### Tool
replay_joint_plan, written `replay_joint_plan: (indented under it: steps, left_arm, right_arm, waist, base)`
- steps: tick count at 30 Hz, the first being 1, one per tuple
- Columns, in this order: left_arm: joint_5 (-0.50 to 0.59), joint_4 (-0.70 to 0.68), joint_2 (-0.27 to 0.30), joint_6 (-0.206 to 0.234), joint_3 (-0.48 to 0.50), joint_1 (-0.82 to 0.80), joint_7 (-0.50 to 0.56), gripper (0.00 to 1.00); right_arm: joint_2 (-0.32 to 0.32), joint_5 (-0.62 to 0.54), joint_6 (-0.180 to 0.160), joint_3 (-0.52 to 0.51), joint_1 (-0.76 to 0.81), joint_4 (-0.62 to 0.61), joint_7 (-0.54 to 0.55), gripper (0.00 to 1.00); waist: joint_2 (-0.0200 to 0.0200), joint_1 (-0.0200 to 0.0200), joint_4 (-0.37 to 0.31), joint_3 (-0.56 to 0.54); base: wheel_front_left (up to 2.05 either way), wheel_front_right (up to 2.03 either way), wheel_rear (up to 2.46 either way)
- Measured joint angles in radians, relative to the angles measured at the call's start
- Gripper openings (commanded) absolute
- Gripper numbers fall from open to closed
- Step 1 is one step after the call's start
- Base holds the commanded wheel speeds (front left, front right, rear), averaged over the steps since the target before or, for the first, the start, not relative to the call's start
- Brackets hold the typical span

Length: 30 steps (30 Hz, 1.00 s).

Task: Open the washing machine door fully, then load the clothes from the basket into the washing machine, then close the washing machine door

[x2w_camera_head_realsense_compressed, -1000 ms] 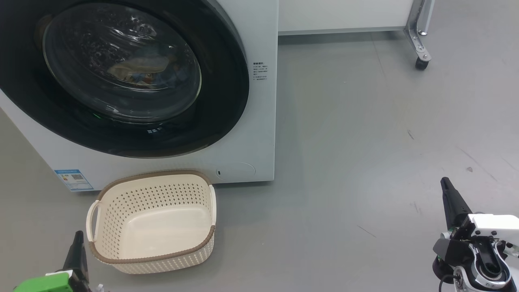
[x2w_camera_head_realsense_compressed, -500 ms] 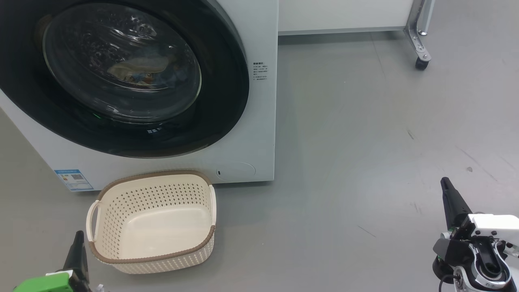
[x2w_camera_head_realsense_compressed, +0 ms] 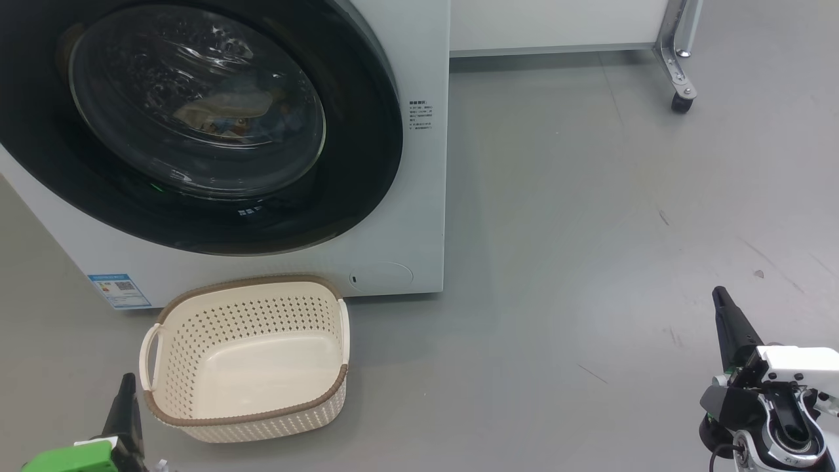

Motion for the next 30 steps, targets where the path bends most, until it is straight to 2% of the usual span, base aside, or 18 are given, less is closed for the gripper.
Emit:
replay_joint_plan:
  steps: [30]
  left_arm:
    - [0.0,0.001,0.0,0.0,0.001,0.0,0.0,0.0]
  right_arm:
    - [0.0,0.0,0.0,0.0,0.0,0.0,0.0,0.0]
  waist:
    - [0.0,0.0,0.0,0.0]
  base:
    - [0.0,0.0,0.0]
